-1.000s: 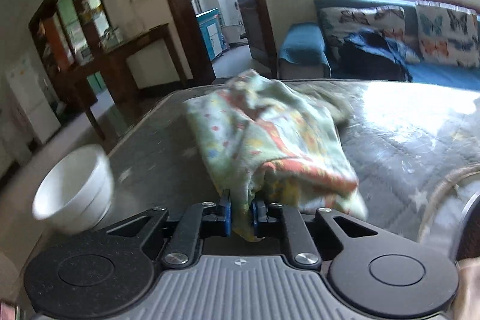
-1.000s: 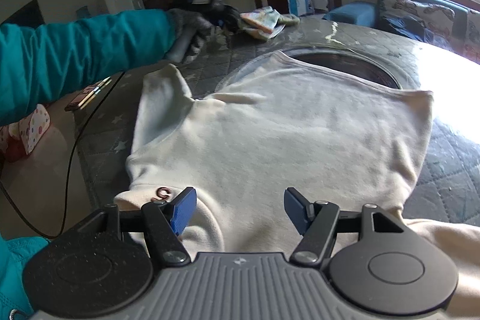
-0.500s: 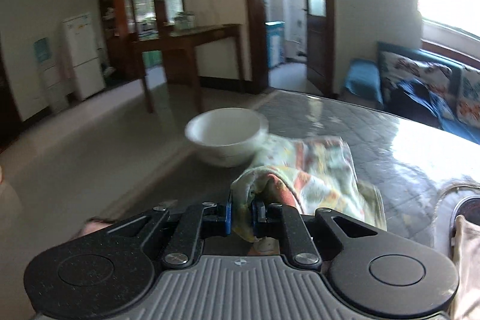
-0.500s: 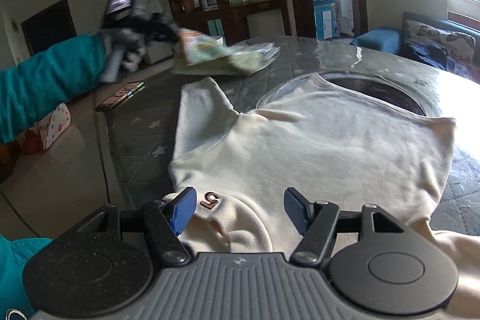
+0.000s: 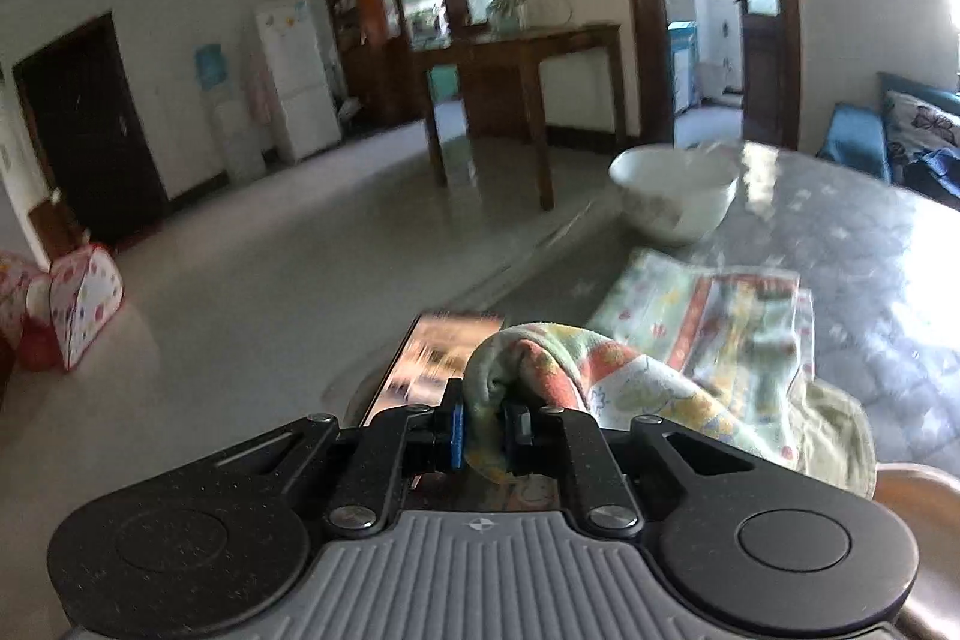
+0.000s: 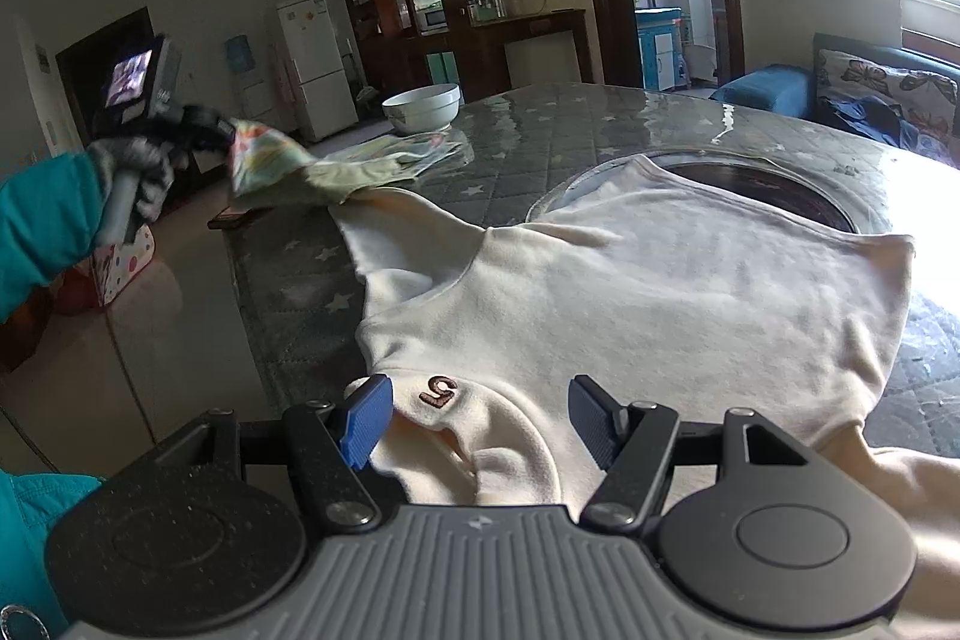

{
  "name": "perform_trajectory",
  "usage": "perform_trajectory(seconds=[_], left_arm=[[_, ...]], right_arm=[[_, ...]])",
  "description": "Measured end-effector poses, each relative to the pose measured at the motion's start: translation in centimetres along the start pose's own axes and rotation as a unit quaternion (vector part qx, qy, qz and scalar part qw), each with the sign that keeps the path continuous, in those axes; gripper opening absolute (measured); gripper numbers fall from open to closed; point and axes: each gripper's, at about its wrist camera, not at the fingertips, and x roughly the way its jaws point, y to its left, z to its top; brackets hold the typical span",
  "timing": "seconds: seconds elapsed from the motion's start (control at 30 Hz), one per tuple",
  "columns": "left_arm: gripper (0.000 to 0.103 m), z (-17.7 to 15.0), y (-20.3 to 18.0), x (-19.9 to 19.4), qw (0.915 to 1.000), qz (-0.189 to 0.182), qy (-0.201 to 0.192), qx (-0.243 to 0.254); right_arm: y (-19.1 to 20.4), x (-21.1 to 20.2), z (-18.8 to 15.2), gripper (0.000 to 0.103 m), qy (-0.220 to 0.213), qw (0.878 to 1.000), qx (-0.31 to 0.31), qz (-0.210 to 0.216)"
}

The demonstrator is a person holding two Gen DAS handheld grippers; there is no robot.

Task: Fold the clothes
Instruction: 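Lay the floral cloth beside the white bowl and open the left gripper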

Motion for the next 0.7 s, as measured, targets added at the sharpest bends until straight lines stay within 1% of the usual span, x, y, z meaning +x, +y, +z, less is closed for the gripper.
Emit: perform_trajectory(seconds=[0.13, 0.17, 0.2, 0.23, 0.3, 0.4, 0.43, 0.47, 0.5, 0.6, 0.63, 0.7], left_arm=[[0.014, -1.2, 0.1, 0.2, 0.999, 0.027, 0.034, 0.012], [0.017, -1.4, -0.1, 0.2, 0.9983, 0.035, 0.043, 0.019], [0.018, -1.5, -0.2, 0.1, 0.9976, 0.043, 0.048, 0.026], [0.023, -1.6, -0.3, 0.0, 0.997, 0.048, 0.052, 0.03], [0.025, -1.1, -0.1, -0.5, 0.9972, 0.046, 0.053, 0.026], [0.026, -0.4, 0.3, -2.0, 0.9989, 0.032, 0.029, 0.02], [0.03, -0.1, 0.2, -2.5, 0.9992, 0.027, 0.018, 0.022], [0.036, 0.2, 0.0, -3.0, 0.9994, 0.02, 0.008, 0.025], [0.039, 0.5, -0.4, -3.4, 0.9995, 0.012, -0.002, 0.03], [0.041, 1.5, -2.0, -4.0, 0.9988, -0.016, -0.02, 0.041], [0.046, 1.7, -2.8, -4.0, 0.9982, -0.023, -0.025, 0.049], [0.046, 2.0, -4.4, -4.2, 0.9964, -0.032, -0.037, 0.069]], right_arm=[[-0.1, 0.0, -0.1, 0.069, 0.002, 1.0, 0.0, -0.001], [-0.1, 0.0, -0.1, 0.07, 0.002, 1.0, 0.001, -0.002], [-0.1, 0.0, -0.1, 0.071, 0.001, 1.0, 0.001, -0.003], [-0.1, 0.0, -0.1, 0.071, 0.001, 1.0, 0.002, -0.004], [-0.2, -0.1, -0.1, 0.071, 0.0, 1.0, 0.003, -0.005], [-0.2, -0.2, -0.1, 0.071, 0.001, 1.0, 0.004, -0.008], [-0.3, -0.2, -0.1, 0.071, 0.001, 1.0, 0.005, -0.009], [-0.3, -0.2, -0.1, 0.071, 0.001, 1.0, 0.006, -0.01], [-0.3, -0.2, -0.1, 0.071, 0.001, 1.0, 0.007, -0.012], [-0.3, -0.2, -0.1, 0.072, -0.001, 1.0, 0.008, -0.013], [-0.2, -0.2, -0.1, 0.072, 0.0, 1.0, 0.007, -0.013], [-0.2, -0.2, -0.1, 0.072, 0.0, 1.0, 0.006, -0.015]])
